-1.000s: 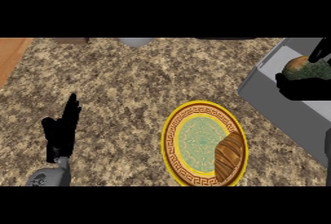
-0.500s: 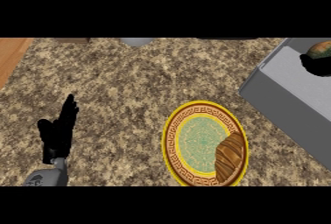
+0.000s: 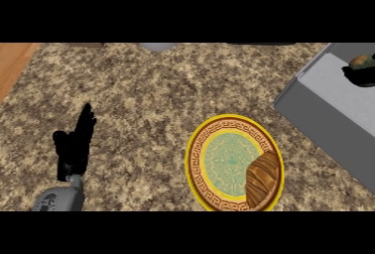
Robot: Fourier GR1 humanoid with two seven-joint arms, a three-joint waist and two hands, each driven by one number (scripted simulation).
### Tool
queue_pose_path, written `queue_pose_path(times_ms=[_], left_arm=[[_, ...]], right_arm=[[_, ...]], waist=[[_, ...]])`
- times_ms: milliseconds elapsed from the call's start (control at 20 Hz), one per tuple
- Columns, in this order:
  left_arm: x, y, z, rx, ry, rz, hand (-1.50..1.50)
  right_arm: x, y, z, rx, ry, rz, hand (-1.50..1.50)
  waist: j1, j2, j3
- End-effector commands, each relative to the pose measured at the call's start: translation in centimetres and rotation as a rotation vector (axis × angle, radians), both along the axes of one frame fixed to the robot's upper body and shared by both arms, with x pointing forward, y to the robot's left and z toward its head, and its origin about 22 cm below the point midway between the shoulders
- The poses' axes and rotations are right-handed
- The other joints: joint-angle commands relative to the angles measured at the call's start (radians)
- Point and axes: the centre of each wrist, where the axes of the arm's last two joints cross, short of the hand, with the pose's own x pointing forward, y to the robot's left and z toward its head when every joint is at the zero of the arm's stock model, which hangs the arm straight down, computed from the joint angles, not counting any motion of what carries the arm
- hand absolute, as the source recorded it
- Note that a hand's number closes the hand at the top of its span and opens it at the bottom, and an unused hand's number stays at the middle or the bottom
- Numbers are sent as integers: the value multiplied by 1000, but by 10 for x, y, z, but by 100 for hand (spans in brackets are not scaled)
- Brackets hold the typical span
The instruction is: Pick the squash from the plate and place it in the cardboard box
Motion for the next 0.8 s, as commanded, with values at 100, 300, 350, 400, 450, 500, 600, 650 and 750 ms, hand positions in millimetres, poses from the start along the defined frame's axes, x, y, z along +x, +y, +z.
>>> queue_pose_path(times_ms=[100, 300, 350, 400, 450, 500, 600, 650, 750], left_arm=[[1, 7, 20, -7, 0, -8, 0], [1, 12, -2, 10, -24, 0, 0], [2, 4, 2, 10, -19, 4, 0], [6, -7, -4, 0, -15, 7, 0], [-6, 14, -4, -5, 0, 3, 0], [2, 17, 5, -3, 0, 6, 0], [-6, 14, 0, 7, -6, 5, 0], [-5, 12, 0, -7, 10, 24, 0], [-10, -5, -11, -1, 16, 9, 0]], right_arm=[[11, -27, -28, 198, -17, 7, -150], [11, -38, -27, 276, -143, 85, -150], [4, -48, -34, 313, -190, 104, -150], [11, -35, -33, 321, -227, 147, -150], [-1, -50, -40, 352, -262, 180, -150], [11, -35, -28, 409, -302, 199, -150], [-6, -61, -38, 503, -380, 206, -150], [2, -44, -44, 543, -422, 203, -150], [-10, -68, -37, 620, -474, 187, -150]], waist=[[16, 3, 2], [3, 3, 1], [5, 4, 2], [-3, 3, 1], [-3, 0, 2], [-7, -3, 1], [-11, -5, 2], [-11, -6, 1], [-21, -8, 1]])
